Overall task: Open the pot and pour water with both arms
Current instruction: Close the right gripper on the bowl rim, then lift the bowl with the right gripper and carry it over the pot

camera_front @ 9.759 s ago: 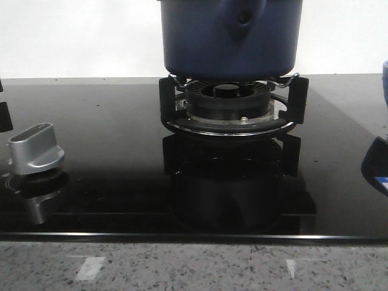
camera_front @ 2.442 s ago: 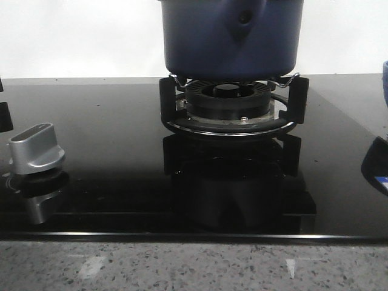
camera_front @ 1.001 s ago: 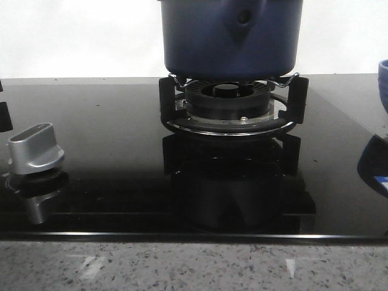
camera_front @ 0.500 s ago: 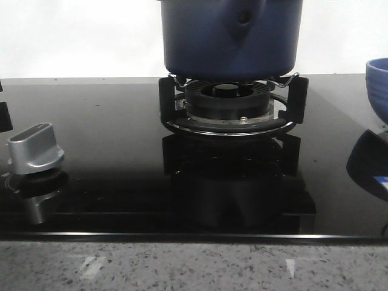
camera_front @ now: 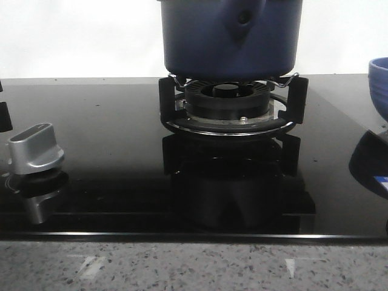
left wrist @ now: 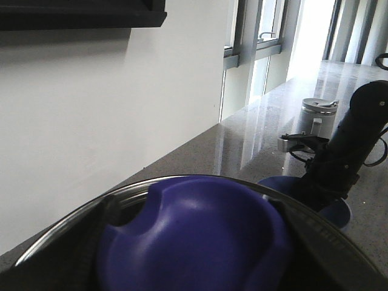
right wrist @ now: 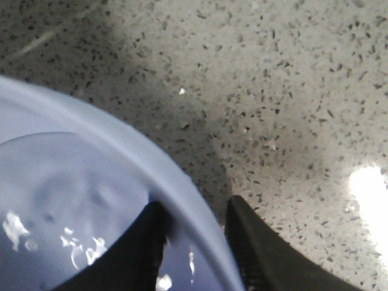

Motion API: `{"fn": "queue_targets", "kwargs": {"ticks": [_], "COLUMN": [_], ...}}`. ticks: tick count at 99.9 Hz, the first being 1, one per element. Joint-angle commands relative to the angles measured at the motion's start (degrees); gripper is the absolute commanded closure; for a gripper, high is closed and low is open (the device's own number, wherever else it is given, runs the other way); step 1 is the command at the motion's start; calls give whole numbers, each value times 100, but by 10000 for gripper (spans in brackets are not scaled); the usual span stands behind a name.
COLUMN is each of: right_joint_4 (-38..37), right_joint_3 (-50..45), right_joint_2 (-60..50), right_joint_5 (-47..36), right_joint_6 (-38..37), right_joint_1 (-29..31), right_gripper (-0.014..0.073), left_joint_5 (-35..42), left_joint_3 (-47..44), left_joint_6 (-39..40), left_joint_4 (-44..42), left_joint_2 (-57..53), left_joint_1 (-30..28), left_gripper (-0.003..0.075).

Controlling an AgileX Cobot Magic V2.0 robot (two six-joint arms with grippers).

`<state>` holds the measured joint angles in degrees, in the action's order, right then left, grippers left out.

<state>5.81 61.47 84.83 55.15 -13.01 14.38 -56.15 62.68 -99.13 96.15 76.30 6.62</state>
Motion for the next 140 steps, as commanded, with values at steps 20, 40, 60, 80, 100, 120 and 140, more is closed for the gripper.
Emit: {"fn": "queue_targets", "kwargs": {"ticks": [20,40,60,80,100,120,140], "right_joint_4": [-16,-16,-11,49,316,728,1145], "right_joint_3": [67,67,253,718,1561,2492,3164], "right_joint_2": [-263,-412,-626,-884,-944,-944,-944], "right_joint_5": [-244,-248,-236,-121,333,618,743], "right_joint_6": [72,72,72,81,343,460,534], "right_joint_1": [34,34,34,34,34,23,-87], "right_gripper": [664,668,668,668,668,667,657], "left_joint_5": [-221,-221,-221,-221,-221,-201,-159], "left_joint_3": [177,177,177,177,177,177,177], "left_joint_6": [15,15,15,15,15,15,15], "left_joint_4": [609,609,609,609,609,609,609], "left_joint_2": [-211,-211,-211,-211,-211,-211,-211], "left_joint_1": [-23,-23,-23,-23,-23,-23,-23], "left_gripper": [416,416,416,416,416,416,416]}}
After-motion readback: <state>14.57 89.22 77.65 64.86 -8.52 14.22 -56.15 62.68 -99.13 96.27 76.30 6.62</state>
